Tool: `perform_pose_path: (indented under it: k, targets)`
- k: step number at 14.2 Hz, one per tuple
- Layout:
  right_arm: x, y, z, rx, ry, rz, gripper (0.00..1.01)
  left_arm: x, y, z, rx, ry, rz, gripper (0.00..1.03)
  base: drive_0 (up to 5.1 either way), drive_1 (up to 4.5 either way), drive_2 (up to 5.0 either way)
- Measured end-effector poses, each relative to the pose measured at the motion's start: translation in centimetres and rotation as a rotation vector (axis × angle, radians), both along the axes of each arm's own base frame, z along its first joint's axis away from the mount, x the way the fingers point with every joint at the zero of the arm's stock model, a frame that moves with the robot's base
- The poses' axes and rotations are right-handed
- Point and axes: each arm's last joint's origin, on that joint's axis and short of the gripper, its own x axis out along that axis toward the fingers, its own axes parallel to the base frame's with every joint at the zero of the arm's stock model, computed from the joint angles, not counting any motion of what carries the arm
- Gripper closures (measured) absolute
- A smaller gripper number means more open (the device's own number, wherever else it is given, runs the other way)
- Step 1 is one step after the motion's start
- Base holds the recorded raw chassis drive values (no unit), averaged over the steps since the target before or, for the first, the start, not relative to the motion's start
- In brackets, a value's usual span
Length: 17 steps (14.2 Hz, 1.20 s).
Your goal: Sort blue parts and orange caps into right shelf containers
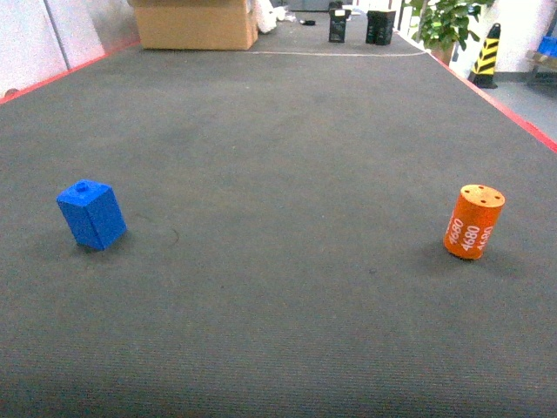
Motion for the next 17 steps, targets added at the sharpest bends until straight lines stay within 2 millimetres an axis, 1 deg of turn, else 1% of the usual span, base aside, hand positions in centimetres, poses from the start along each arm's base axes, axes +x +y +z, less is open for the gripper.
perform_pose_path:
  k: [17]
  targets:
    - [0.0, 0.0, 0.0, 0.0, 0.0, 0.0, 0.03, 0.0, 0.0, 0.0, 0.0, 0.0, 0.0, 0.05, 0.0, 0.0, 0.0]
